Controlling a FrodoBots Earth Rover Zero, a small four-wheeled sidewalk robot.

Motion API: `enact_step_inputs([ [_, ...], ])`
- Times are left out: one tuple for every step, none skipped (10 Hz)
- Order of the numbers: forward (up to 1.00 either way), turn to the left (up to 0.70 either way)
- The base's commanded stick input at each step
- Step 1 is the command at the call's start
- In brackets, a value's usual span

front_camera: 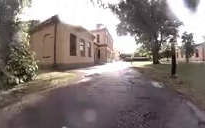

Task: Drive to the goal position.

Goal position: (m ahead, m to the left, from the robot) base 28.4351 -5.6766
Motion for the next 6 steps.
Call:
enact_step_inputs([
  [0.85, -0.34],
  [0.85, -0.34],
  [0.85, -0.34],
  [0.85, -0.28],
  [0.85, 0.0],
  [0.85, 0.0],
])
